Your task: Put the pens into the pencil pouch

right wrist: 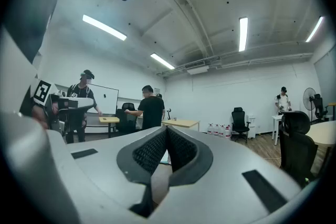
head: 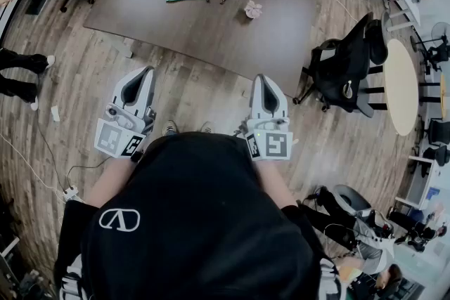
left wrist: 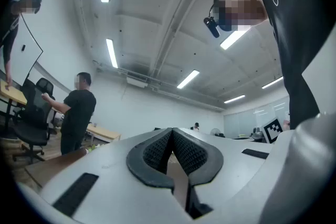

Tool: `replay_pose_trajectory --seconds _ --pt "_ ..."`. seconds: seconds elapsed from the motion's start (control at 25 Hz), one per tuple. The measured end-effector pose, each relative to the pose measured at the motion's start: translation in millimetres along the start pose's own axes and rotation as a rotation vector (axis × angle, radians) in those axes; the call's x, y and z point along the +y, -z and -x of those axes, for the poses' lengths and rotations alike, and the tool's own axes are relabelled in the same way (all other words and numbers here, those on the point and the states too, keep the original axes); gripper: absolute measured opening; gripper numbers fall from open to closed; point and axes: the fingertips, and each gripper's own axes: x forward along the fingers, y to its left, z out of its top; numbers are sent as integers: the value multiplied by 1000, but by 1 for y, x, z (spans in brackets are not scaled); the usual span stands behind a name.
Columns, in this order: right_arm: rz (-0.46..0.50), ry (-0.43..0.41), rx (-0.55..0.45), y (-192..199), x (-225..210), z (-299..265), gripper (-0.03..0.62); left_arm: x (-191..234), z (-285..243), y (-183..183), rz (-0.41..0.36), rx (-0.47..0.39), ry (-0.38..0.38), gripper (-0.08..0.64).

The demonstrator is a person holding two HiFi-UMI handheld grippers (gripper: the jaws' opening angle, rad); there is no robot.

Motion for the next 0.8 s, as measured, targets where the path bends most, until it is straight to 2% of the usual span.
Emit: replay_pose_trajectory --seconds 0.44,0.64,0.8 --pt "-9 -4 4 2 2 0 -3 -1 -3 -1 5 0 8 3" --pt "-70 -33 -24 0 4 0 -2 -1 -1 1 10 5 6 3" --pt "-54 -39 -35 -2 8 1 -2 2 1 2 8 9 -5 3"
